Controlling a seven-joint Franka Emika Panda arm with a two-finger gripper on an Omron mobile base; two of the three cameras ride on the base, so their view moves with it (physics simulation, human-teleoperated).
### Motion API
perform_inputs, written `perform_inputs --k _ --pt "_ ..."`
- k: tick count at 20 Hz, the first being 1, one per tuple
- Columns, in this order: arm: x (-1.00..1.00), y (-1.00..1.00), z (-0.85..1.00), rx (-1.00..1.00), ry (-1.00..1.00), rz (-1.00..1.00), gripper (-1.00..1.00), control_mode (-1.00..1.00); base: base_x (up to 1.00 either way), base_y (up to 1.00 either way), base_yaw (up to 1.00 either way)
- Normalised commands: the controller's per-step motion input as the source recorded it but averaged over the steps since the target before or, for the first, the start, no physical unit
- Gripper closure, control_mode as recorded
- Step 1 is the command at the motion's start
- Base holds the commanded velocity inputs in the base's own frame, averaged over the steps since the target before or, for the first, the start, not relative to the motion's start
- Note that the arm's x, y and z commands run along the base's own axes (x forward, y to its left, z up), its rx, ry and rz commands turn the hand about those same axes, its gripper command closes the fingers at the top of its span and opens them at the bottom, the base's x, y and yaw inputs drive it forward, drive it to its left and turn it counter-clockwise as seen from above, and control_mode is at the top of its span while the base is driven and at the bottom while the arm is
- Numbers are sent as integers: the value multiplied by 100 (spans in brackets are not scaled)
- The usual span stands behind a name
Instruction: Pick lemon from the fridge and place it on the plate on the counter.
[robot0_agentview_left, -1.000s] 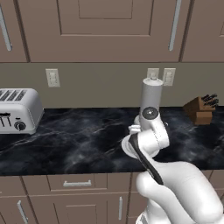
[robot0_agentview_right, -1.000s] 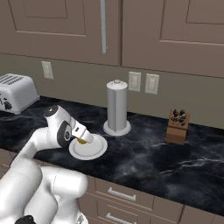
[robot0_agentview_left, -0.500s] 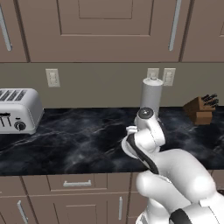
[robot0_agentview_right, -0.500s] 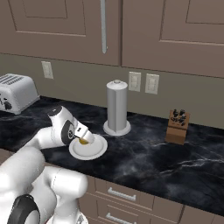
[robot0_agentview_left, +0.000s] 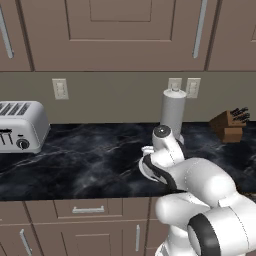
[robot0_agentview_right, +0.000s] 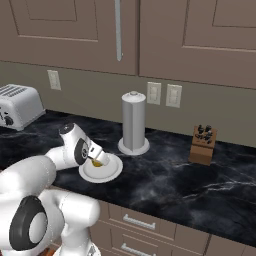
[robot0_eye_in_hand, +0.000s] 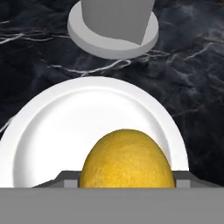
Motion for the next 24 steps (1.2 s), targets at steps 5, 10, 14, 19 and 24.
perform_inputs --k 5,10,14,19,24 --pt "11 0 -43 0 0 0 100 -100 0 0 0" --pt "11 0 -31 0 0 0 100 -100 0 0 0" --pt "13 14 -15 0 0 0 100 -100 0 0 0" --pt "7 22 -1 0 0 0 -100 -100 0 0 0" --pt "0 0 0 0 -5 0 -100 -100 0 0 0"
